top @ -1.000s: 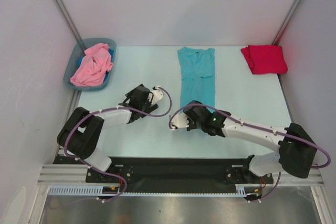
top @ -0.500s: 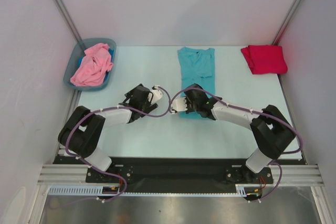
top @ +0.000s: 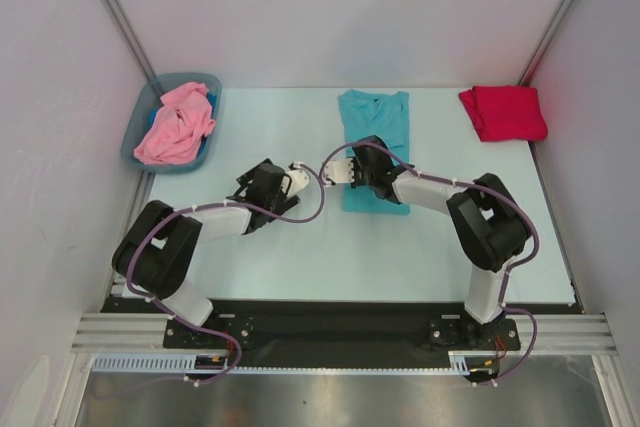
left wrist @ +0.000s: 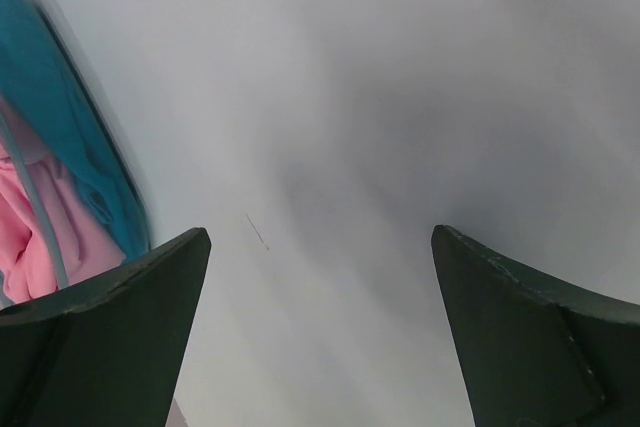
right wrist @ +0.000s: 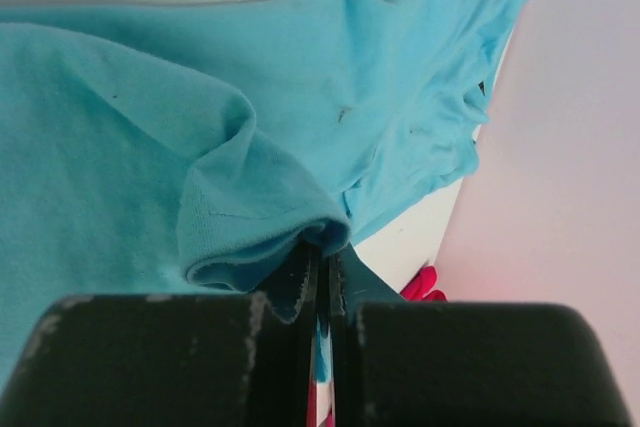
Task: Fold and stack the t-shirts
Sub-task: Fold the tshirt
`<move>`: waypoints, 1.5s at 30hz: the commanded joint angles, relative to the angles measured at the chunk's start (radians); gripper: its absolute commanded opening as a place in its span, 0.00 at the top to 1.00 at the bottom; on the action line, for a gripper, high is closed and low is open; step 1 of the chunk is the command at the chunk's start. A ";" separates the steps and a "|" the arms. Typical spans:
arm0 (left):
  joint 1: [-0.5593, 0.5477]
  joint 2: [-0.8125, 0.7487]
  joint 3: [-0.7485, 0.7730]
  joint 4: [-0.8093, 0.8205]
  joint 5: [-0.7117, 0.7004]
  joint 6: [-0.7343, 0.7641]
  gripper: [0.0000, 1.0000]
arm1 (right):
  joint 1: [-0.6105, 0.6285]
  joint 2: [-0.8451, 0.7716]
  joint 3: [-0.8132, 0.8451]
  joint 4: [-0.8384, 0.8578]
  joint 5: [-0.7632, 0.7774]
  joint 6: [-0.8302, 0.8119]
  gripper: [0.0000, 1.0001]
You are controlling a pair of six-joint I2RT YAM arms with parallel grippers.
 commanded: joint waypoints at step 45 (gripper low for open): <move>-0.004 0.038 -0.001 0.022 0.005 0.019 0.00 | -0.033 0.089 0.000 0.686 0.166 -0.040 0.06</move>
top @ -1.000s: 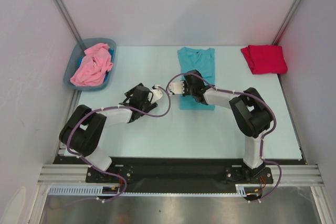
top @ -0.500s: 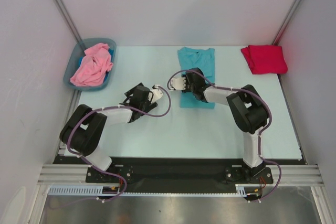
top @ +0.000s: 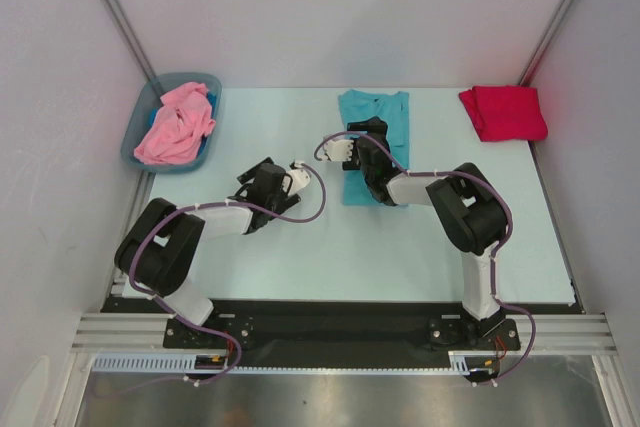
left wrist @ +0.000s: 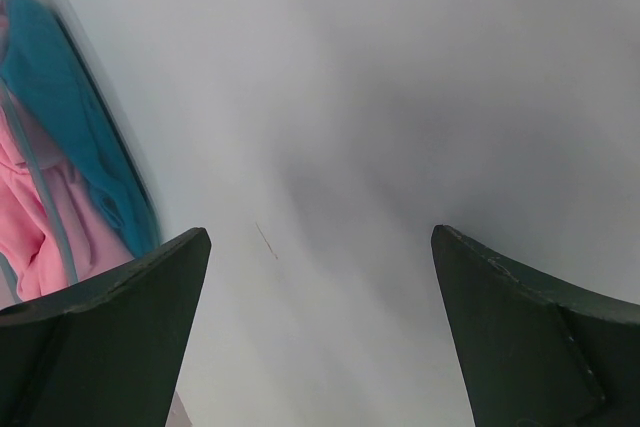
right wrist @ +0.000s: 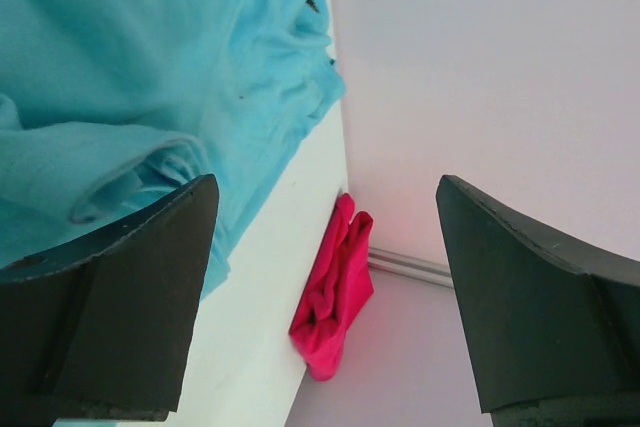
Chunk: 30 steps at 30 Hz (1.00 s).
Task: Fold and stack the t-shirts
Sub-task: Fold the tshirt
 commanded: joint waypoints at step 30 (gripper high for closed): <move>0.049 0.019 0.030 0.042 -0.081 -0.064 0.00 | -0.049 0.033 0.434 -1.050 -0.441 0.635 1.00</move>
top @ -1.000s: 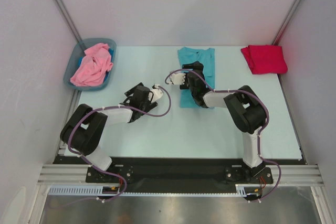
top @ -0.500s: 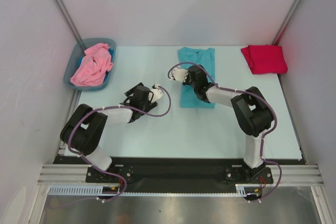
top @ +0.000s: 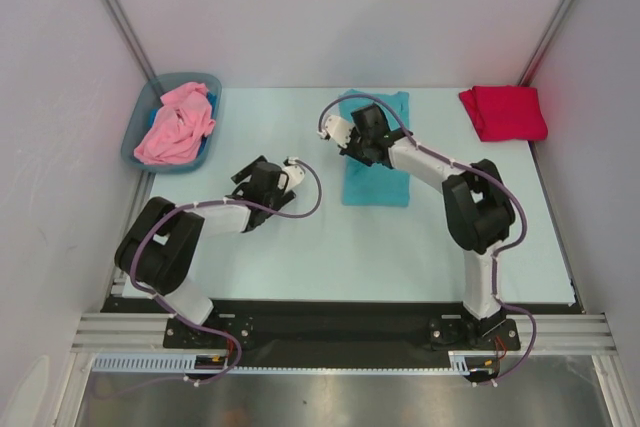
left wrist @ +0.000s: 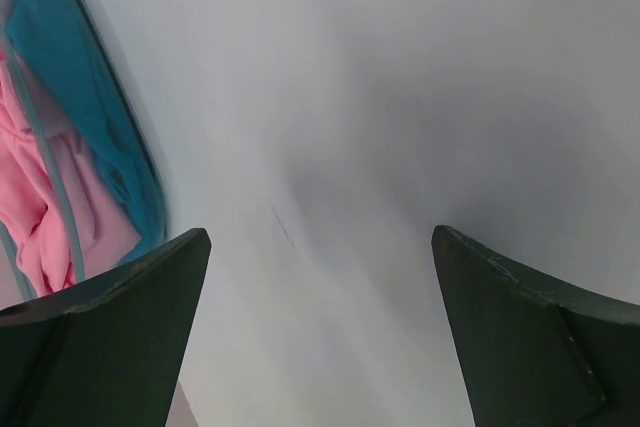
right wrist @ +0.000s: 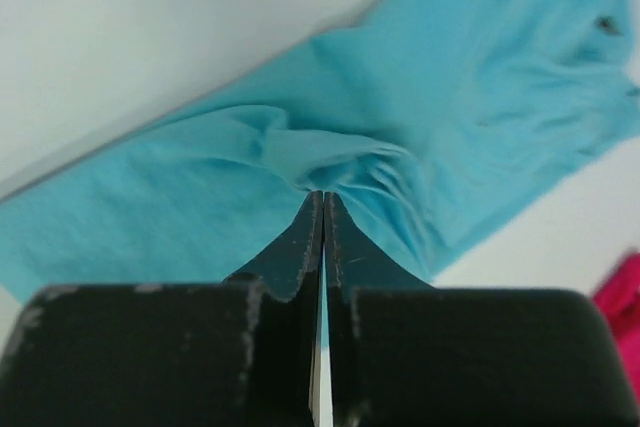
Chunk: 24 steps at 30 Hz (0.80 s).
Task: Fold and stack the t-shirts
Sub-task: Fold the tshirt
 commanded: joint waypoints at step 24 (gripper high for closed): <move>0.058 0.018 0.059 0.039 -0.057 -0.098 0.00 | 0.002 0.143 0.094 0.009 0.030 -0.006 1.00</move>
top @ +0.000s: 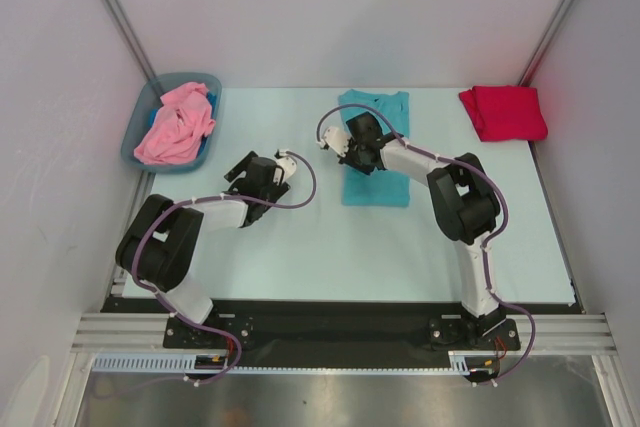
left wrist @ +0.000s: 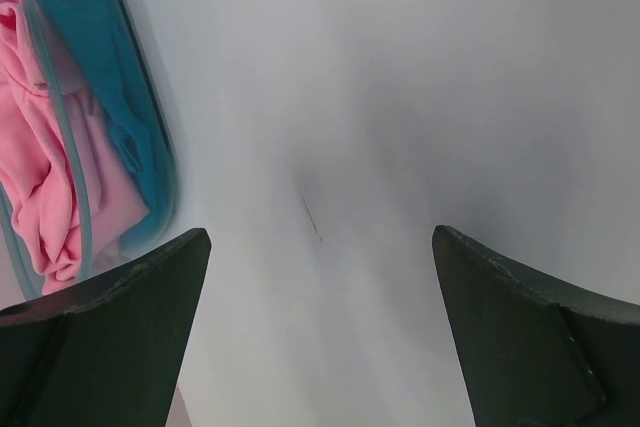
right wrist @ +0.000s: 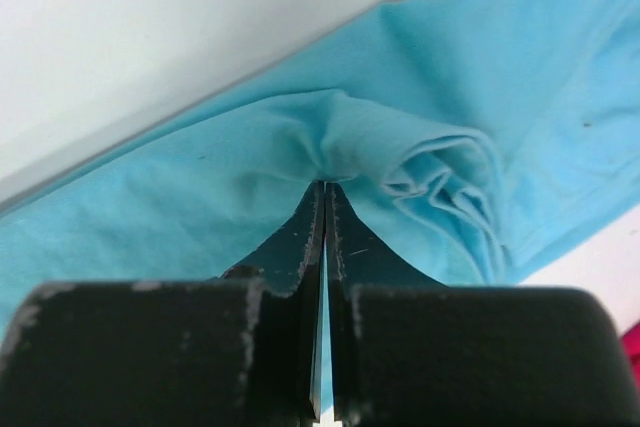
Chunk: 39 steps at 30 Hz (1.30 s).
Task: Fold and stack the t-shirts
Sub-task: Fold the tshirt
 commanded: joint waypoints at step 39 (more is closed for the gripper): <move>0.005 0.002 0.018 0.028 -0.005 -0.020 0.00 | -0.018 0.087 0.080 0.325 0.096 -0.110 1.00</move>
